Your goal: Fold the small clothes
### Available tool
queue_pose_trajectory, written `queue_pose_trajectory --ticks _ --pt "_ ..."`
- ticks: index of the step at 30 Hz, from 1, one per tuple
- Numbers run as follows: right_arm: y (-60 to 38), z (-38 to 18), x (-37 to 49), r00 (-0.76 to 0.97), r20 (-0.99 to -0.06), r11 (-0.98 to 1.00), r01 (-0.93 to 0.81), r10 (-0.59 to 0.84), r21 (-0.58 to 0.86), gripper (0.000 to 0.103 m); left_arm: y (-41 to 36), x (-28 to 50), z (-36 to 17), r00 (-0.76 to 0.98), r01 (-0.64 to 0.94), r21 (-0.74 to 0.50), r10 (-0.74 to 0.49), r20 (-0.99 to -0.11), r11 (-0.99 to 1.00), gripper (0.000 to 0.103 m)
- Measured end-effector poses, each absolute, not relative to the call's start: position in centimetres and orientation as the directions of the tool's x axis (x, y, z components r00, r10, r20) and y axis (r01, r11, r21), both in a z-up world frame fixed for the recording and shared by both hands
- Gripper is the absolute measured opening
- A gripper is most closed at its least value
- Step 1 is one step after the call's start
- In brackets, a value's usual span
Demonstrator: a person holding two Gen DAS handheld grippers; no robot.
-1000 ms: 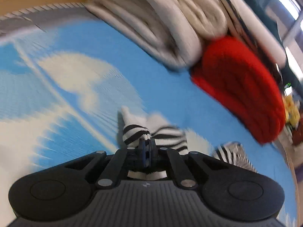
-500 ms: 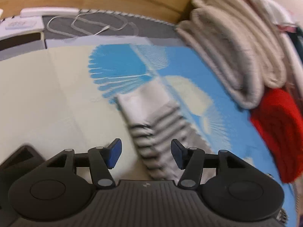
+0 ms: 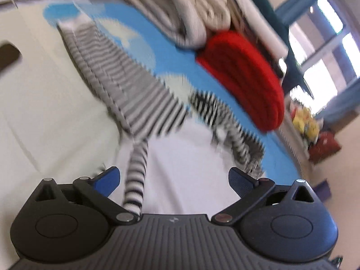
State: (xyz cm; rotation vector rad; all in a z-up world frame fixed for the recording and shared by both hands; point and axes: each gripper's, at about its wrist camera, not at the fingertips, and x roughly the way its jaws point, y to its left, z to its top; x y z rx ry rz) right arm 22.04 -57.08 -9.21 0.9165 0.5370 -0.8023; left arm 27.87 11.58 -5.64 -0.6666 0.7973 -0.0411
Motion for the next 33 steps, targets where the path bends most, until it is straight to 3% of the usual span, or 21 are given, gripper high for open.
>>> queue_pose_trajectory --ticks 2,4,6,8,12,15,17,20,21,23,24,25,29,33 --pt "-59.1 -11.9 23.5 0.616 -0.729 0.304 0.785 -0.299 0.540 0.075 10.9 29.7 -7.6 0.680 -0.254 -0.542 -0.251 -0.689 0.801 0.102" --pt "-59.2 -12.8 25.5 0.656 -0.688 0.331 0.753 -0.309 0.569 0.087 10.5 30.8 -8.4 0.691 -0.248 -0.535 -0.240 -0.682 0.808 0.102" --pt "-58.7 -12.8 27.8 0.715 -0.639 0.422 0.691 -0.282 0.587 0.082 10.4 31.3 -8.9 0.704 -0.276 -0.515 -0.194 -0.683 0.812 0.102" --pt "-58.5 -12.6 30.2 0.724 -0.651 0.482 0.665 -0.229 0.571 0.009 10.4 31.7 -9.1 0.708 -0.274 -0.519 -0.195 -0.679 0.810 0.102" --pt "-58.9 -9.4 28.5 0.644 -0.621 0.480 0.759 -0.448 0.441 0.007 10.4 32.2 -8.8 0.714 -0.263 -0.500 -0.182 -0.676 0.825 0.102" --pt "-61.3 -8.0 22.8 0.519 -0.602 0.373 0.855 -0.607 0.361 0.007 10.8 32.4 -8.5 0.715 -0.274 -0.517 -0.187 -0.674 0.811 0.102" --pt "-63.1 -9.0 19.8 0.446 -0.638 0.318 0.895 -0.628 0.313 0.007 10.7 32.3 -8.4 0.712 -0.273 -0.519 -0.193 -0.675 0.810 0.102" --pt "-65.3 -12.5 16.1 0.419 -0.738 0.200 0.907 -0.528 0.371 0.011 10.6 32.1 -8.1 0.720 -0.258 -0.514 -0.192 -0.667 0.818 0.102" --pt "-65.2 -13.0 15.2 0.457 -0.710 0.208 0.887 -0.536 0.413 0.012 10.6 32.0 -7.9 0.725 -0.255 -0.515 -0.191 -0.662 0.818 0.102" --pt "-64.3 -12.0 14.9 0.434 -0.713 0.213 0.899 -0.551 0.382 0.035 10.8 31.8 -7.6 0.730 -0.261 -0.515 -0.182 -0.659 0.817 0.102" --pt "-63.5 -11.1 15.1 0.392 -0.725 0.194 0.918 -0.567 0.345 0.061 10.9 31.7 -7.4 0.732 -0.266 -0.507 -0.170 -0.660 0.820 0.102" --pt "-62.3 -9.8 14.6 0.352 -0.723 0.175 0.934 -0.594 0.311 0.074 10.9 31.7 -7.1 0.731 -0.271 -0.492 -0.156 -0.664 0.827 0.102" --pt "-54.6 -4.2 13.1 0.529 -0.591 0.365 0.848 -0.609 0.383 0.072 10.1 31.6 -5.7 0.729 -0.252 -0.392 -0.093 -0.678 0.885 0.102" --pt "-43.3 0.5 11.7 0.777 -0.513 0.627 0.612 -0.365 0.481 0.078 8.7 30.8 -4.1 0.724 -0.163 -0.271 -0.072 -0.686 0.949 0.102"
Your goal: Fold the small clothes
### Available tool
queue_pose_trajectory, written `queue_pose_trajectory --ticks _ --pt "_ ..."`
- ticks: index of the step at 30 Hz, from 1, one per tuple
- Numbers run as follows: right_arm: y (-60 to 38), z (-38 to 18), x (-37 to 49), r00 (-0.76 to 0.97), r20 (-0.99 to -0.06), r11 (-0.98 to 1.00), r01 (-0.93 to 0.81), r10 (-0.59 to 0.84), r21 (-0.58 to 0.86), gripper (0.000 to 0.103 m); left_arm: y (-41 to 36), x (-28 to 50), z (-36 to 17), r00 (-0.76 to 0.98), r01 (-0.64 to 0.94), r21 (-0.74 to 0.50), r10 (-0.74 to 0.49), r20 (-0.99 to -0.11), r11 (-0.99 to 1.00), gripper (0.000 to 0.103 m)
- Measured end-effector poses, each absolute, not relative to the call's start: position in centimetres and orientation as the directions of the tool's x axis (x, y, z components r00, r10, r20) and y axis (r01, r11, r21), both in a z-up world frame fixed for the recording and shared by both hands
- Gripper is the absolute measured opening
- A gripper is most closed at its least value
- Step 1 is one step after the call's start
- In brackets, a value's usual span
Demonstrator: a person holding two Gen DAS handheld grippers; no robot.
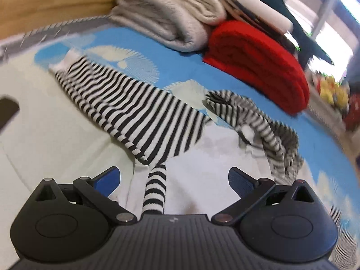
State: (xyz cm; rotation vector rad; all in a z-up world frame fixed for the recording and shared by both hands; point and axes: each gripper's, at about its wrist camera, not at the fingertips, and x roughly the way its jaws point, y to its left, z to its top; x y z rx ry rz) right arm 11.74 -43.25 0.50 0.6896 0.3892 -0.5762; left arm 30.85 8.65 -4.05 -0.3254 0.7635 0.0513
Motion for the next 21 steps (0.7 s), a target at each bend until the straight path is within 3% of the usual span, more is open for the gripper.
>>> queue_pose_trajectory --ticks 5,9,11,16,19,21 --pt "-28.8 0.0 10.8 0.831 -0.536 0.862 0.372 -0.145 0.343 0.079 8.8 27.7 -3.2 0.711 -0.037 -0.184 -0.104 -0.696 0.982 0.102" --pt "-21.1 -3.0 9.4 0.803 -0.592 0.938 0.257 -0.073 0.233 0.079 10.6 25.5 -4.6 0.602 -0.061 -0.145 -0.079 -0.795 0.988 0.102" --pt "-18.8 -4.5 8.7 0.762 -0.645 0.956 0.225 -0.052 0.189 0.079 11.4 23.2 -5.5 0.564 -0.029 -0.107 -0.072 -0.823 0.994 0.102" --pt "-13.9 -9.4 6.3 0.570 -0.821 0.996 0.048 0.038 0.079 0.078 11.6 17.2 -10.5 0.468 0.109 0.123 0.058 -0.882 0.986 0.103" --pt "-11.3 -9.5 4.2 0.578 -0.815 0.999 -0.051 0.036 0.008 0.076 14.4 15.1 -10.2 0.494 0.012 0.075 0.059 -0.867 0.997 0.103" --pt "-10.5 -8.9 3.5 0.579 -0.810 0.994 -0.105 0.091 0.038 0.075 15.8 14.8 -10.0 0.504 -0.040 0.053 0.066 -0.861 0.998 0.103"
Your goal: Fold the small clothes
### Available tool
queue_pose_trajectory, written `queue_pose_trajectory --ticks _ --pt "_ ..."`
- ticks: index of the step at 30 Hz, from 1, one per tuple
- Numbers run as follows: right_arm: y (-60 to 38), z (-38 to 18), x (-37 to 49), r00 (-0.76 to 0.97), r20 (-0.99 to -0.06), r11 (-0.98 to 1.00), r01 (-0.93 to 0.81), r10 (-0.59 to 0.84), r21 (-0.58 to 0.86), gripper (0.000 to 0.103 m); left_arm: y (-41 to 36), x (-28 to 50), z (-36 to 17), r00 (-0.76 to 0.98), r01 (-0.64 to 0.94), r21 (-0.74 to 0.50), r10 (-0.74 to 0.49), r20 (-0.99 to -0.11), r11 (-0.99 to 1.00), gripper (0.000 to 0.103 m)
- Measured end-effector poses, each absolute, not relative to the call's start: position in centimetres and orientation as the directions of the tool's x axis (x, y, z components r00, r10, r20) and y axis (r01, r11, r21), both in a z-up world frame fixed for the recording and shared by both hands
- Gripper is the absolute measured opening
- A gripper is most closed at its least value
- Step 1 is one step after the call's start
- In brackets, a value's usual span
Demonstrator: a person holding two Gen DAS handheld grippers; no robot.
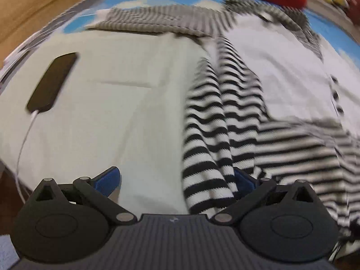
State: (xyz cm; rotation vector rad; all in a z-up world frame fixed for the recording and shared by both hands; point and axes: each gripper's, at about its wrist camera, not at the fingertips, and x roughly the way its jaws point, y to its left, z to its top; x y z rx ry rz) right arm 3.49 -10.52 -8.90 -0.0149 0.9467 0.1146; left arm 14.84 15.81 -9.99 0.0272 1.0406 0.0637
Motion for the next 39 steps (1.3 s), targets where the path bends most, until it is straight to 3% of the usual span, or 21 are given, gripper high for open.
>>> queue_pose_trajectory --ticks 6,12,17,20,23,30,34,35,36,39 --pt "-13.5 -8.0 4.2 0.590 -0.799 0.992 -0.029 0.114 0.120 0.075 15.8 14.5 -7.7 0.558 0.001 0.015 0.012 -0.829 1.000 0.103" --pt "-17.8 -2.0 6.1 0.754 -0.651 0.978 0.065 0.081 0.197 0.078 16.0 18.5 -2.5 0.674 -0.030 -0.118 -0.067 -0.736 0.992 0.103" --pt "-21.4 0.5 12.2 0.836 -0.546 0.962 0.185 -0.048 0.199 0.079 18.1 26.9 -1.5 0.729 -0.223 -0.206 0.023 -0.684 0.953 0.103" --pt "-23.9 0.1 15.7 0.843 -0.528 0.925 0.272 -0.096 0.265 0.079 20.2 31.5 -2.8 0.738 -0.298 -0.224 0.075 -0.670 0.928 0.103" --pt "-26.1 -1.8 17.5 0.837 -0.530 0.892 0.339 -0.140 0.300 0.079 22.4 35.7 -4.4 0.731 -0.343 -0.233 0.103 -0.674 0.910 0.103" --pt "-27.4 -6.1 19.5 0.742 -0.642 0.883 0.416 -0.191 0.217 0.079 30.4 43.6 -10.3 0.696 -0.552 -0.429 0.111 -0.710 0.715 0.102" --pt "-27.3 -6.7 20.4 0.730 -0.650 0.886 0.424 -0.211 0.189 0.079 33.0 45.9 -11.2 0.736 -0.562 -0.505 0.117 -0.667 0.655 0.100" --pt "-27.3 -6.8 20.6 0.729 -0.652 0.887 0.422 -0.210 0.186 0.079 33.3 46.5 -11.1 0.743 -0.553 -0.511 0.111 -0.660 0.658 0.069" --pt "-27.2 -6.8 20.7 0.726 -0.655 0.888 0.421 -0.208 0.185 0.079 33.6 47.2 -11.0 0.741 -0.546 -0.513 0.096 -0.664 0.662 0.007" --pt "-27.1 -6.8 20.7 0.721 -0.669 0.893 0.405 -0.181 0.195 0.079 33.8 48.1 -9.8 0.733 -0.571 -0.493 0.136 -0.667 0.657 0.003"
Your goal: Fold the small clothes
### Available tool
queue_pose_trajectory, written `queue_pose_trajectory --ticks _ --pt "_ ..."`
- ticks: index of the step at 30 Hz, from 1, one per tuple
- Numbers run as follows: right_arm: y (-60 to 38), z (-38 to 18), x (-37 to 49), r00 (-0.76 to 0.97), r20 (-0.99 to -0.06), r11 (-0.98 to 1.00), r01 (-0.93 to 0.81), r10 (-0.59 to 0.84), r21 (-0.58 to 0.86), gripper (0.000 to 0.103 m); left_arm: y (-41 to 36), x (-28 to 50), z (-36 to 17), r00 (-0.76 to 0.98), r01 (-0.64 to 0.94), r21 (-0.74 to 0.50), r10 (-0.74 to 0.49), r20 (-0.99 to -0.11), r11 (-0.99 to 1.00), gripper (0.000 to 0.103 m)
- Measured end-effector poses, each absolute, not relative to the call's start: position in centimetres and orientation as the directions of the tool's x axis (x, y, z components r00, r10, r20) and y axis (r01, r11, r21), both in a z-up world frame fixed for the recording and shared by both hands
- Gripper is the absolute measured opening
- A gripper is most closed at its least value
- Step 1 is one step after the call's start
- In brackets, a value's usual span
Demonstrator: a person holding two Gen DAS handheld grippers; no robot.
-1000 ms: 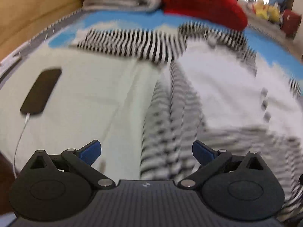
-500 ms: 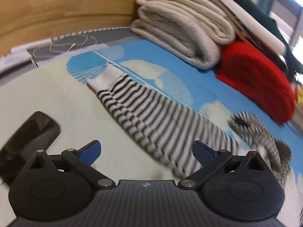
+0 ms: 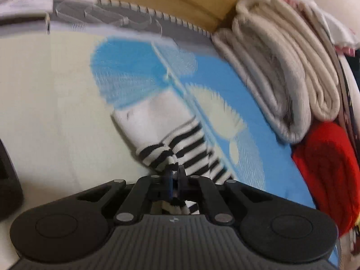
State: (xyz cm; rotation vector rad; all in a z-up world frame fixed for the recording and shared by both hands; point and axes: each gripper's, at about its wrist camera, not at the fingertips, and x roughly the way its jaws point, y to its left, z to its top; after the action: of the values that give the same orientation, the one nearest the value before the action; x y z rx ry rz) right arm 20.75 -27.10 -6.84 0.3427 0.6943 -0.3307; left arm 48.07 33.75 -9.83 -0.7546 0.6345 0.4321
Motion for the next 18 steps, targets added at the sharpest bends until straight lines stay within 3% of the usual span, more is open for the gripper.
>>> queue_pose_trajectory --ticks 3,5,10,13,14,15,16,18 --pt "-26.9 -6.5 20.6 0.727 -0.668 0.898 0.387 -0.159 0.209 0.079 30.6 48.2 -6.2 0.774 -0.508 -0.460 0.152 -0.614 0.728 0.003" --pt "-26.8 -6.0 20.3 0.741 -0.654 0.901 0.377 -0.155 0.214 0.079 26.9 48.3 -3.0 0.826 -0.397 -0.464 0.088 -0.556 0.792 0.003" --pt "-27.0 -5.1 19.7 0.759 -0.627 0.900 0.382 -0.176 0.209 0.079 11.0 45.8 3.6 0.877 0.015 -0.466 -0.236 -0.419 0.885 0.003" --pt "-27.8 -4.9 19.4 0.754 -0.635 0.883 0.400 -0.166 0.245 0.079 0.0 41.7 2.9 0.781 0.271 -0.414 -0.450 -0.432 0.869 0.008" --pt "-28.1 -4.9 19.3 0.753 -0.639 0.877 0.403 -0.156 0.261 0.079 -3.0 40.5 1.5 0.716 0.332 -0.404 -0.507 -0.480 0.852 0.031" --pt "-28.6 -4.9 19.3 0.750 -0.646 0.870 0.405 -0.141 0.280 0.079 -5.6 39.5 -0.3 0.636 0.383 -0.392 -0.546 -0.545 0.837 0.075" --pt "-28.9 -5.0 19.2 0.746 -0.653 0.864 0.408 -0.131 0.293 0.079 -7.6 38.3 -2.3 0.564 0.413 -0.361 -0.546 -0.619 0.836 0.091" --pt "-29.6 -5.1 19.2 0.738 -0.666 0.846 0.423 -0.112 0.326 0.079 -8.4 35.8 -4.9 0.549 0.436 -0.247 -0.473 -0.689 0.866 0.096"
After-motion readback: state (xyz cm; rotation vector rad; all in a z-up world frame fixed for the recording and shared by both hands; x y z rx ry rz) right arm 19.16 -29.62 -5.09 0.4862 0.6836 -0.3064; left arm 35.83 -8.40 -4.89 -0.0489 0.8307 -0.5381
